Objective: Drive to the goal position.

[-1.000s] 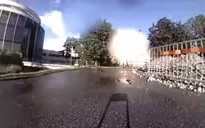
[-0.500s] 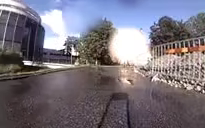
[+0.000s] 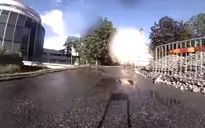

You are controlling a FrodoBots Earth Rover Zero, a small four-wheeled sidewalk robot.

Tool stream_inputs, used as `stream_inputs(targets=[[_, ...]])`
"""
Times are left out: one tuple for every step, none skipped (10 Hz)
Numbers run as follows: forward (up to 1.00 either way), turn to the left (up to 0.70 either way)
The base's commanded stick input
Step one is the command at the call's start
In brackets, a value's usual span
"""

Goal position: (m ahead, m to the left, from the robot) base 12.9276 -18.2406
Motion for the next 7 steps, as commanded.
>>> stream_inputs(targets=[[0.50, 0.00], [0.50, 0.00], [0.50, 0.00], [0.50, 0.00], [0.50, 0.00], [0.50, 0.00], [0.50, 0.00]])
